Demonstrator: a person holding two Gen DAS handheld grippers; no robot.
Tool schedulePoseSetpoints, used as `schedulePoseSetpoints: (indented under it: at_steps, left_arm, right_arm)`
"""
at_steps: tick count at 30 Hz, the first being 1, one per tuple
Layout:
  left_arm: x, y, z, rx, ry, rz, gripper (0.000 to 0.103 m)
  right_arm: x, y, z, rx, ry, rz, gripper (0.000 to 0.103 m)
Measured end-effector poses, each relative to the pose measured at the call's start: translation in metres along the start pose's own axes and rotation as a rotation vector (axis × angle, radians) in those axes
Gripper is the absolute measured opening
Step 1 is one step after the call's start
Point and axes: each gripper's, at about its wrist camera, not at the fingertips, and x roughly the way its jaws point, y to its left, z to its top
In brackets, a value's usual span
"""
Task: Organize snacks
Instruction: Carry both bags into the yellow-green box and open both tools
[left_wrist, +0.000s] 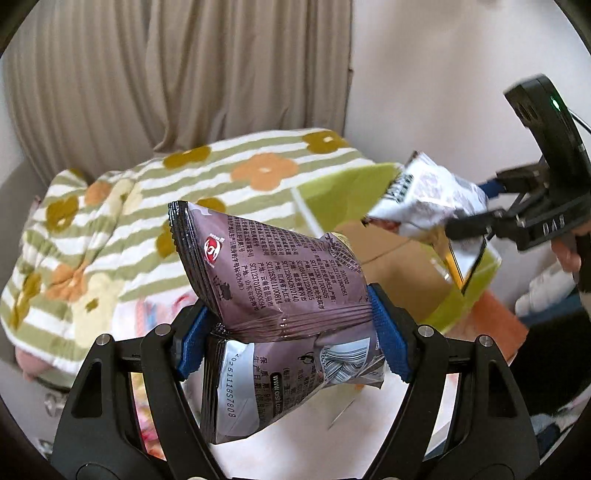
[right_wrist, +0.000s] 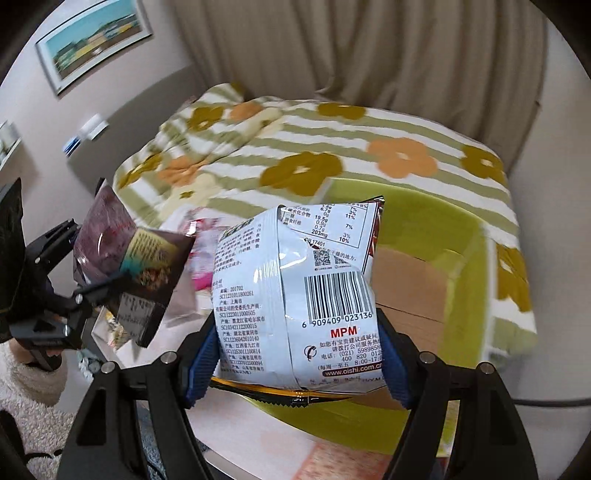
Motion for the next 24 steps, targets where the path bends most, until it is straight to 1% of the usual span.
schedulePoseSetpoints:
  at_steps: [4,9,12,15,19,24]
  left_arm:
    - [0.031,-0.033,0.026,-0.023,0.017,-0.058,0.075]
    - [0.081,-0.075,0.047,-0.052,0.086,-0.105,0.075]
    - [0.11,-0.091,0.048,-0.065,0.141,-0.116,0.075]
    - [0.135,-0.103,0.048,-0.068,0.198,-0.119,0.075]
    - [0.153,-0.113,0.047,-0.053,0.244,-0.119,0.076]
    - [0.166,-0.111,0.054,-0.039,0.259,-0.077,0.099]
  right_arm:
    - [-0.017,-0.035,-0.012,0.016,-0.012,-0.049,0.072]
    - [-0.021,-0.078,-0.024,0.096,-0.022,-0.085,0.072]
    - [-0.017,-0.098,-0.029,0.147,-0.018,-0.085,0.072]
    - [-0.009,-0.108,-0.032,0.191,-0.003,-0.085,0.072]
    - [-0.002,-0.113,-0.035,0.225,0.003,-0.097,0.072]
    - [0.004,-0.118,-0.034,0.263,0.006,-0.103,0.072]
